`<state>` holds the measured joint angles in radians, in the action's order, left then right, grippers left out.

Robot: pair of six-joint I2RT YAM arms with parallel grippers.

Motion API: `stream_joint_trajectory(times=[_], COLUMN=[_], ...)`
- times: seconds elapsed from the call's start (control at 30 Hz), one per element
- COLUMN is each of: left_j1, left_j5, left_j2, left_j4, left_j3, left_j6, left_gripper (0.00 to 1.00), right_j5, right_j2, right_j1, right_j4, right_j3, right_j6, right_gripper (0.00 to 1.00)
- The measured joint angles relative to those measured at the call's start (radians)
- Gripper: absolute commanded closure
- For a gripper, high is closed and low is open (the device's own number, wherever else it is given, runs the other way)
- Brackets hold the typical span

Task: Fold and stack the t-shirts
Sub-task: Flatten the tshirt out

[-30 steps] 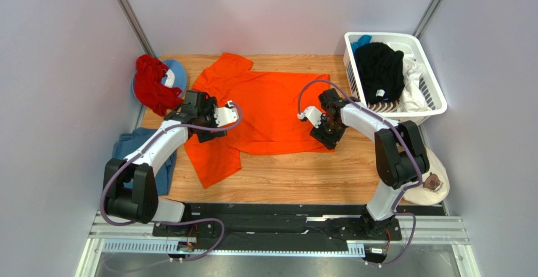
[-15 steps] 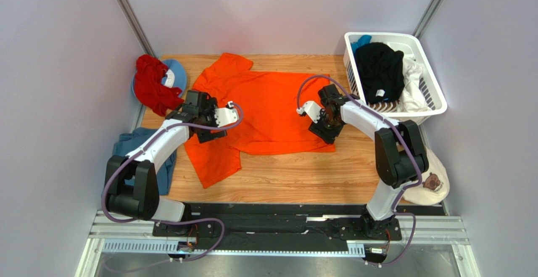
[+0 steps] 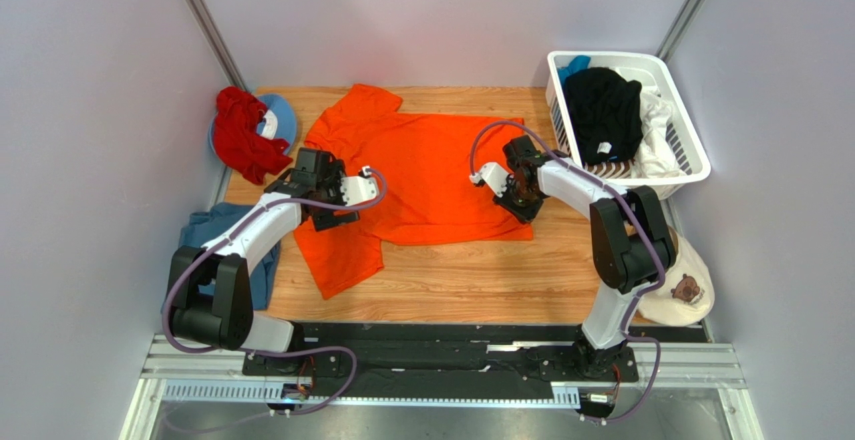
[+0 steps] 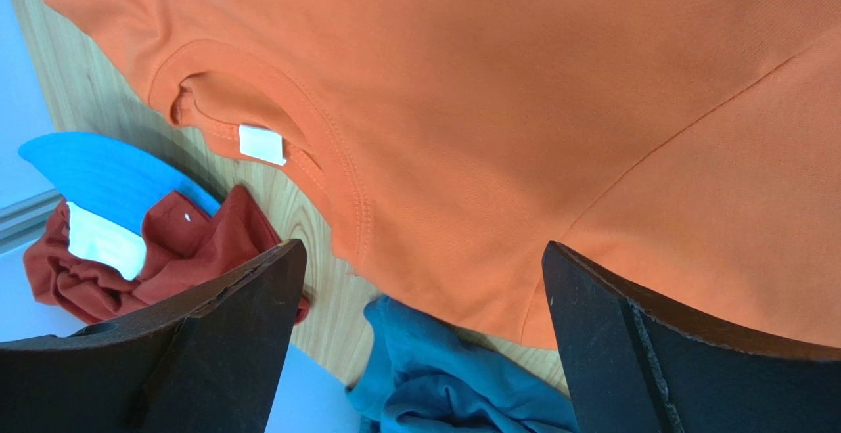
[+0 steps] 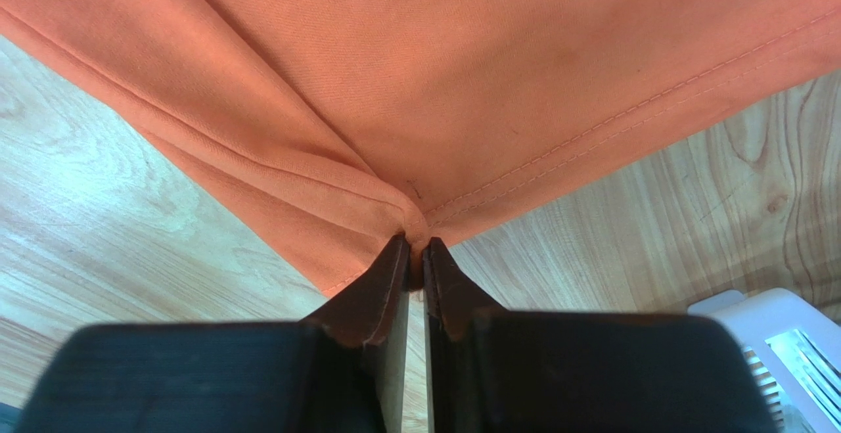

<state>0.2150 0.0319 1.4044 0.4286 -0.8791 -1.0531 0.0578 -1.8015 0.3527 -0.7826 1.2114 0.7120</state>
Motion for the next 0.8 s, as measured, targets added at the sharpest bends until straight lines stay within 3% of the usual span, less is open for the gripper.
stream_joint_trajectory(times=[0.23,0.57,0.8], left_j1=[0.008,0.179,0.200], left_j5=[0.035,0.060,0.034], left_j2=[-0.026,-0.224,-0.280], left_j4=[0.048,0.229,0.309], left_j3=[0.008,0.153,0.286], left_j6=[0.008,0.006,-0.013], left_gripper=[0.01,0.02,0.03], right_j5=[0.000,-0.004,-0.008], right_j2=[0.002,0.030,0.048], right_j1=[0.000,0.000,0.000], right_j4=[0.002,0.004,0.005], right_j3=[-0.005,-0.020,-0.036], right_j6=[0.000,-0.012,-0.019], right_gripper=[1.00,1.00,1.00])
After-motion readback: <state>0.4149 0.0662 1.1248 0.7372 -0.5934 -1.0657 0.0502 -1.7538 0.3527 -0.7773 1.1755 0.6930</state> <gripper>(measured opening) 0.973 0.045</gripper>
